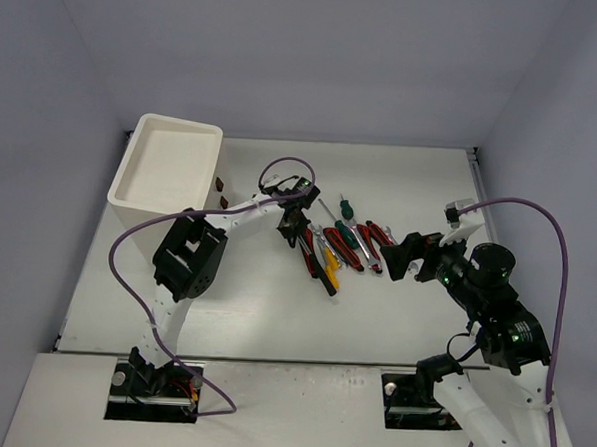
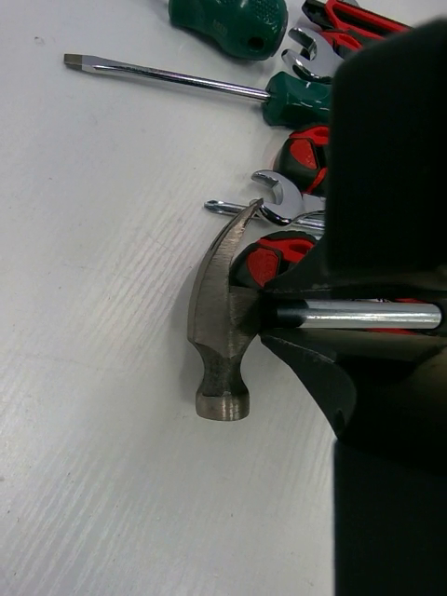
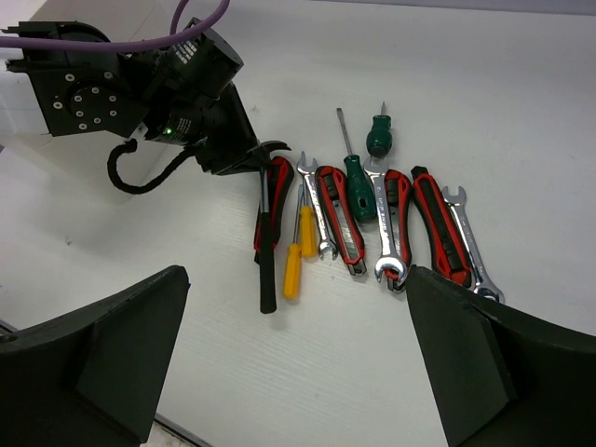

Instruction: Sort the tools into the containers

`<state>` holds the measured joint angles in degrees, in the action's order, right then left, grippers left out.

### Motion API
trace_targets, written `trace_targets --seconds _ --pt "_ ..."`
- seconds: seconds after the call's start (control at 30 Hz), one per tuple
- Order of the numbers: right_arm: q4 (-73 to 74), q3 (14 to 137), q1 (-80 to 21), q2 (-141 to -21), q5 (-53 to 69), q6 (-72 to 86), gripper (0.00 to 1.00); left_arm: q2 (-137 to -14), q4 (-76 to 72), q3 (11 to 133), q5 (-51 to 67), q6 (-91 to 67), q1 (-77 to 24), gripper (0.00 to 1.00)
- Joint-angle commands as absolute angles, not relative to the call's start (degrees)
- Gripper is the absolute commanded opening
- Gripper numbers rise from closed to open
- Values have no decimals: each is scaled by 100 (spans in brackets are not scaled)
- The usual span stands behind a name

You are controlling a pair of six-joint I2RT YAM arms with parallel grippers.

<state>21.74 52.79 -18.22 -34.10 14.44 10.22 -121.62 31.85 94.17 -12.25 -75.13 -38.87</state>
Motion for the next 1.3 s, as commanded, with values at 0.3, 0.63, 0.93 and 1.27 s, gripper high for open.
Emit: trace_targets --seconds 0.3,0.63,0.93,1.27 --pt "1898 5405 -1881 -3401 1503 1037 100 -10762 3498 9624 -1669 -5761 -3841 0" --pt "1933 5493 -1872 -3382 1484 1011 100 -10176 3405 9638 -1750 -5155 -3886 0" --pt "1951 5502 -1881 -3320 1488 1011 100 -9641 2638 9175 -1795 -4629 -3949 0" --pt "1951 5487 -1881 -3555 1891 897 100 -9512 1963 8889 -1237 -3690 -3955 0"
